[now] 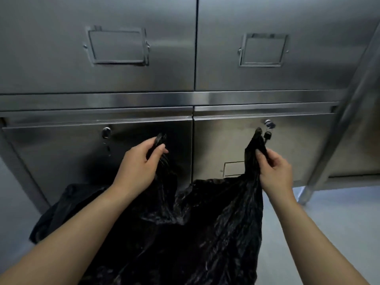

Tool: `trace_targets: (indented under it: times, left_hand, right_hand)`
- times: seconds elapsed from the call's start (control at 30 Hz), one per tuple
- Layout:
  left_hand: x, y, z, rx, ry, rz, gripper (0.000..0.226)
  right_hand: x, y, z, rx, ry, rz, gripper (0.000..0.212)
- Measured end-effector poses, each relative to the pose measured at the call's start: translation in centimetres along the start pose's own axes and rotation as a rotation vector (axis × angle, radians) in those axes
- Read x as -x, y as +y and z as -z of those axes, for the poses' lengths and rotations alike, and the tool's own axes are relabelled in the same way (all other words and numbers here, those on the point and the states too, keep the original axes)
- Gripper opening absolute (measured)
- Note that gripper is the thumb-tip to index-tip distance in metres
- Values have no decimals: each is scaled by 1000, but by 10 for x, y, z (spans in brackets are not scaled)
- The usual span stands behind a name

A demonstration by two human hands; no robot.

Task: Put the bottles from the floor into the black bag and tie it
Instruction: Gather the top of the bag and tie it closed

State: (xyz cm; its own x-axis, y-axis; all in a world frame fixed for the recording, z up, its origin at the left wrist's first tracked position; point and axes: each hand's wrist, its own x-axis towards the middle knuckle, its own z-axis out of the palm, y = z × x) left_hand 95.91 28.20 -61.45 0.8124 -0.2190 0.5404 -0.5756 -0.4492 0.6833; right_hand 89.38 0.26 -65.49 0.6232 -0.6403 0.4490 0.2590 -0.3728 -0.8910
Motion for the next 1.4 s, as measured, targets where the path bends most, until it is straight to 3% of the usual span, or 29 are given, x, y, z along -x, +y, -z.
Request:
trace_targets:
  times: [0.07, 0.2, 0.33, 0.53, 0.67, 0.8, 1.0, 1.4]
  left_hand:
    - [13, 2, -16, 48, -53, 10, 14]
    - [58, -30, -38, 119, -185, 140, 44]
    - [87, -66, -31, 244, -129, 258, 39]
    - [97, -83, -19, 176, -242, 204, 60]
    - [97, -88, -21, 166, -203, 218, 33]
    - [96, -100, -17, 187, -103, 248, 10]
    - [92, -114, -7, 230, -23, 318, 9]
    - [96, -123, -7, 218, -29, 475, 9]
  right_hand:
    - [14, 5, -10, 53, -129, 22, 11]
    - [58, 18, -46, 117, -406, 39, 12]
    - [94, 29, -70, 207, -548, 68, 13]
    - [129, 34, -98, 282, -639, 65, 14]
    - [140, 34, -110, 250, -757, 57, 18]
    - [142, 38, -115, 249, -773, 52, 18]
    - [155, 44, -114, 312, -821, 164, 40]
    - [136, 32, -111, 91, -717, 144, 33]
